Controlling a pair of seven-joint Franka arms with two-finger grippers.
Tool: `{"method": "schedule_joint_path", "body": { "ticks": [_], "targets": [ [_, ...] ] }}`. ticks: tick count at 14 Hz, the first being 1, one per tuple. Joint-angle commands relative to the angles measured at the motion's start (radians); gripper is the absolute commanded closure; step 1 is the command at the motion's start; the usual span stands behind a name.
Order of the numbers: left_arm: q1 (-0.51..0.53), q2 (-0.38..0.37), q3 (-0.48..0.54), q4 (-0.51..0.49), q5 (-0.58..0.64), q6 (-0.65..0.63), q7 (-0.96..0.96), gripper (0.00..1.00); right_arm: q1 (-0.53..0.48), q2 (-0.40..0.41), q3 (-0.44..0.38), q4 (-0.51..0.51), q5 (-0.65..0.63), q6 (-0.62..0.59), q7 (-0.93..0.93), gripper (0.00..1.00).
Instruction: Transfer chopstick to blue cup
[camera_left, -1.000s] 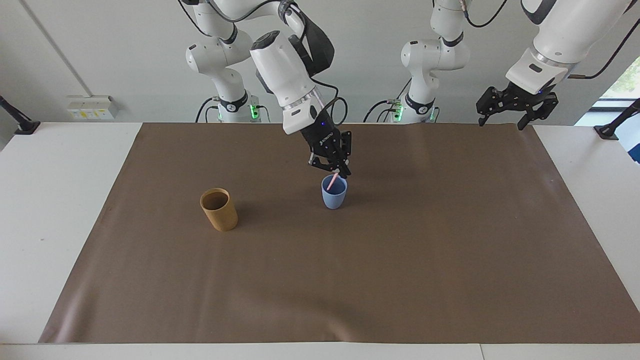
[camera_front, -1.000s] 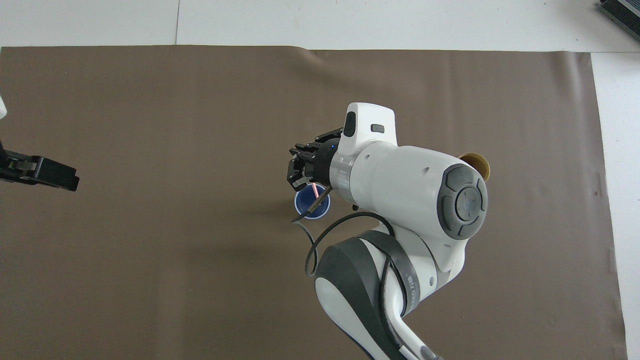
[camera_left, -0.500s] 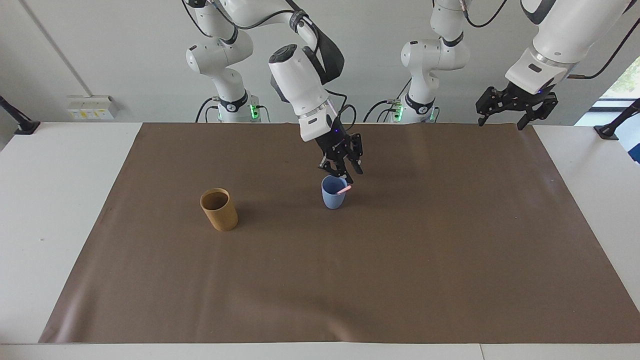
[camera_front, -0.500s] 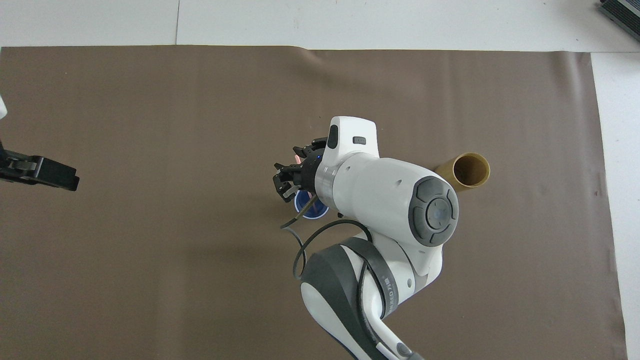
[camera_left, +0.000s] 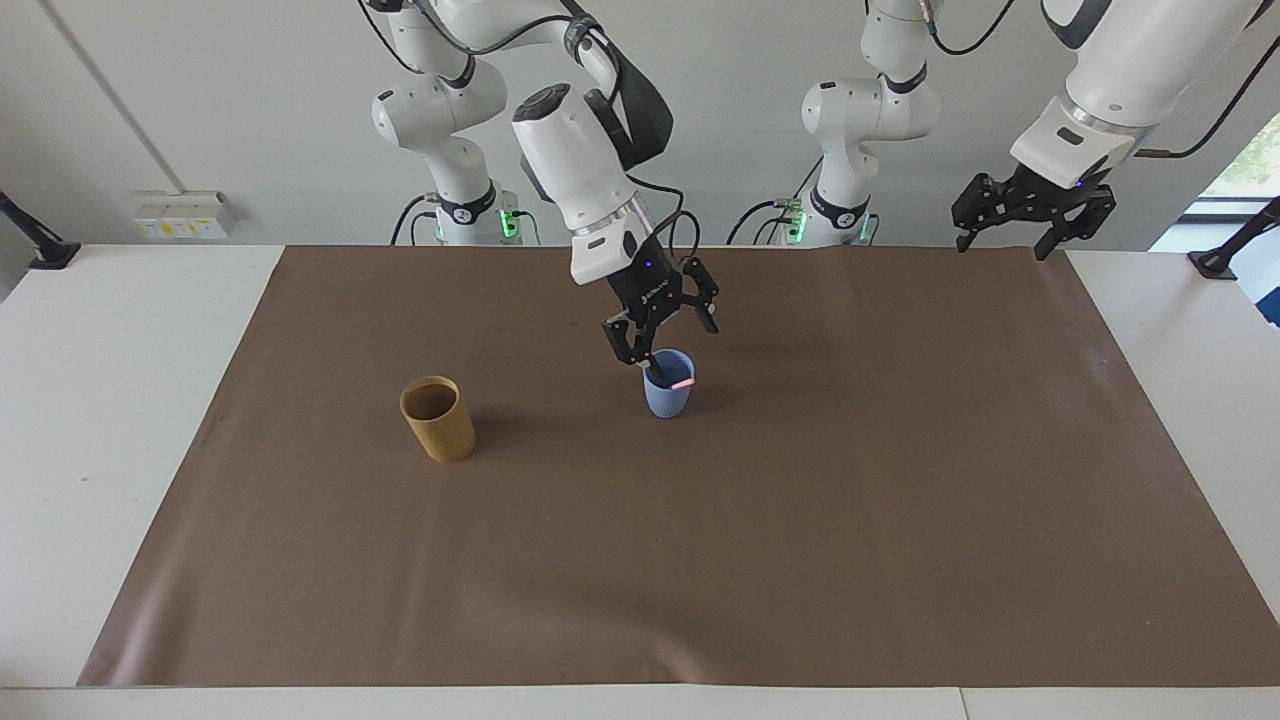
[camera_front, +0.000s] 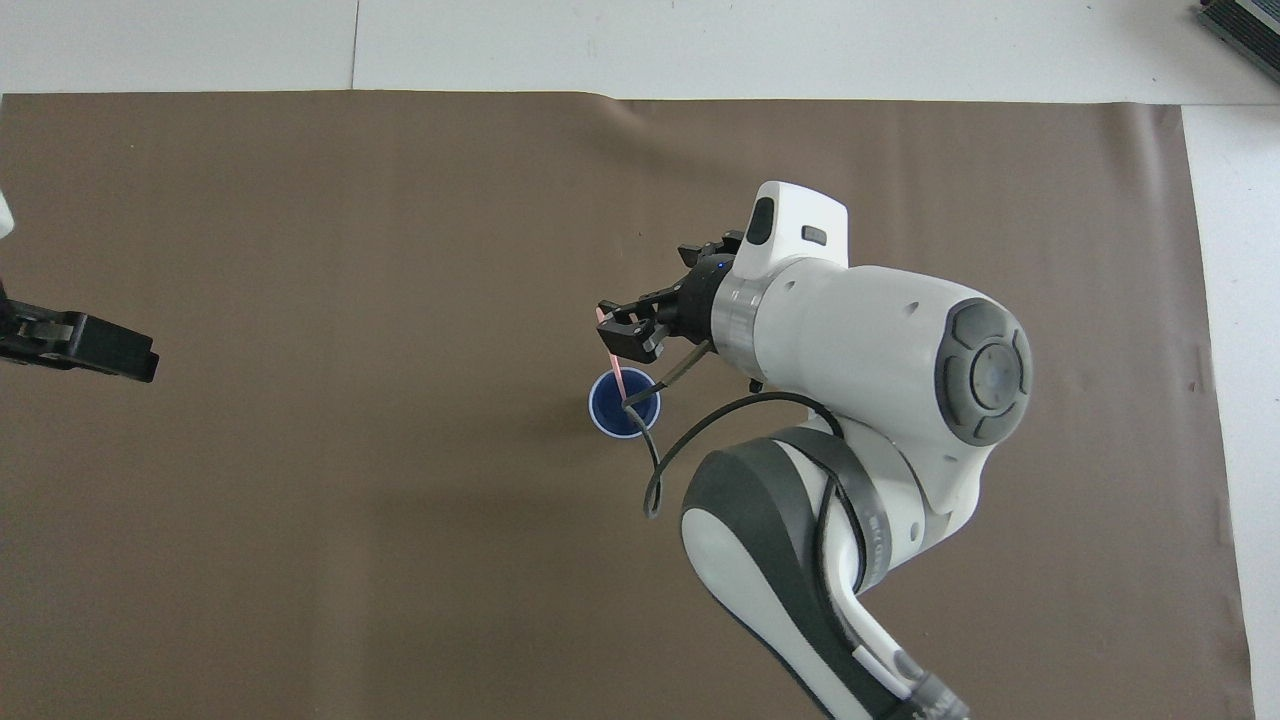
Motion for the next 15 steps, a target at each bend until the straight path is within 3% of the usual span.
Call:
{"method": "schedule_joint_path", "body": {
  "ticks": [1,5,8,10,15],
  "targets": [
    [-0.005,-0.023,0.002,-0.027,0.006,0.009,-0.003,0.00,-0.099,-0.044,0.006,0.049,-0.069,-0.157,0.062,0.00],
    [-0.004,-0.022,0.003,-0.027,0.006,0.016,0.007,0.00,-0.209,-0.065,0.006,0.154,-0.233,-0.381,0.180,0.00],
    [-0.002,-0.021,0.003,-0.026,0.006,0.019,0.005,0.00,-0.233,-0.068,0.006,0.253,-0.370,-0.577,0.293,0.00],
    [-0.004,-0.021,0.003,-0.026,0.006,0.018,0.007,0.00,-0.236,-0.081,0.001,0.271,-0.406,-0.643,0.395,0.00],
    [-0.004,-0.021,0.003,-0.027,0.006,0.016,0.007,0.00,-0.300,-0.112,-0.057,0.339,-0.399,-0.826,0.407,0.00]
  ]
}}
